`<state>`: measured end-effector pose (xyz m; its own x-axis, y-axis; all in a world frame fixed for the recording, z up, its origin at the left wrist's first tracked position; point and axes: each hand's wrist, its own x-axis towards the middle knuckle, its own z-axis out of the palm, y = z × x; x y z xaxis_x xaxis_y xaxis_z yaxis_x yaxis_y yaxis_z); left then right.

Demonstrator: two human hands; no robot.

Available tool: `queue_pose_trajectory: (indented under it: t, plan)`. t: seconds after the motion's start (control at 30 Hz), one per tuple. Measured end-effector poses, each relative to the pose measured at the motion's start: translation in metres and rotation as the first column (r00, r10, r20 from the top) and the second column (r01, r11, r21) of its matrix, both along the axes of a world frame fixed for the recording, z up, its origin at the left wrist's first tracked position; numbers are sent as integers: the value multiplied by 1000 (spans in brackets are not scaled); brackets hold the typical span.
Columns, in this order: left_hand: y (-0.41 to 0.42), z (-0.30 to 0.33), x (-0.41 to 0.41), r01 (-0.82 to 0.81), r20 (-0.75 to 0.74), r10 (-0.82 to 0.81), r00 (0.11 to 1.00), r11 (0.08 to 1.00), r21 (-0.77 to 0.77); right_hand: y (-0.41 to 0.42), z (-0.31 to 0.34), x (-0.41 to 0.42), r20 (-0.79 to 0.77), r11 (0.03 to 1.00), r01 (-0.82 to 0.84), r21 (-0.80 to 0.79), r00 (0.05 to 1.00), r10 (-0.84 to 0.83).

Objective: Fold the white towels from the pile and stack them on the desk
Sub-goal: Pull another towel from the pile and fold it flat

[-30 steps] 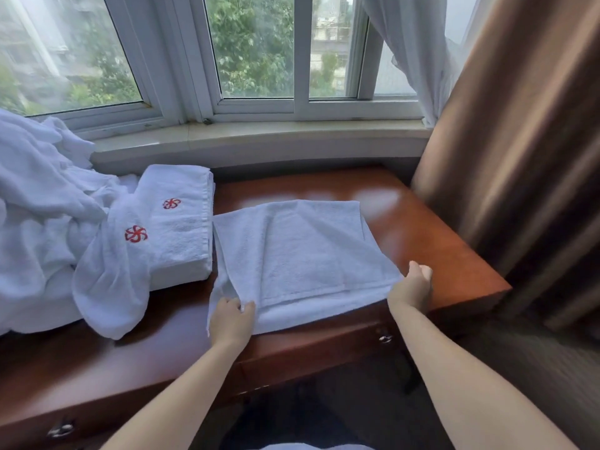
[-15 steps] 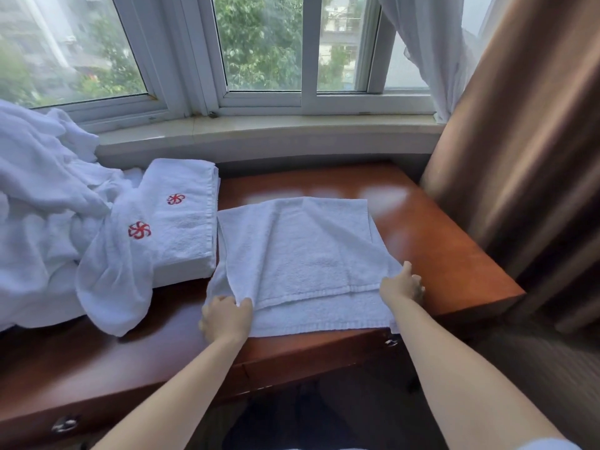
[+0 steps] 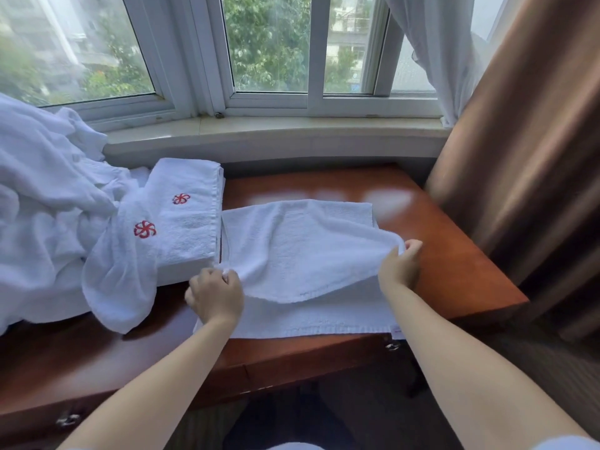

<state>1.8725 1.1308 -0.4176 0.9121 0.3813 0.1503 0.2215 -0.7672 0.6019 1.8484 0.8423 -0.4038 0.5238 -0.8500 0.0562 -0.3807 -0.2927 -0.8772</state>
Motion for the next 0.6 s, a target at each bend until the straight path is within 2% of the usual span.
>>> queue_pose_trajectory:
  t: [0.07,0.13,0.17,0.23,0.3,0.37,0.5,0.6]
  plan:
    - [5,10,-1,-31,200,55,978,993,-117,8,15,-4,205,993,115,23,972,-117]
    - [15,11,-7,-90,243,139,960,976,-199,14,18,-16,320,959,237,154,907,-275]
    - [21,8,-11,-122,198,163,967,971,-205,14,13,-26,300,945,269,187,900,-316]
    - [33,-7,-19,-143,18,147,989,981,-133,11,-12,-48,110,938,280,206,945,-307]
    - [45,-25,-25,-115,-196,104,975,993,-41,10,-38,-68,-124,939,247,238,967,-223]
    - [52,-35,-27,-76,-350,70,934,997,-2,10,-54,-78,-246,941,212,264,958,-147]
    - [51,-34,-23,-8,-396,-48,917,990,-138,6,-55,-75,-332,944,244,224,929,-161]
    - [47,-27,-19,-67,-423,-67,904,954,-294,13,-50,-70,-345,918,312,247,913,-217]
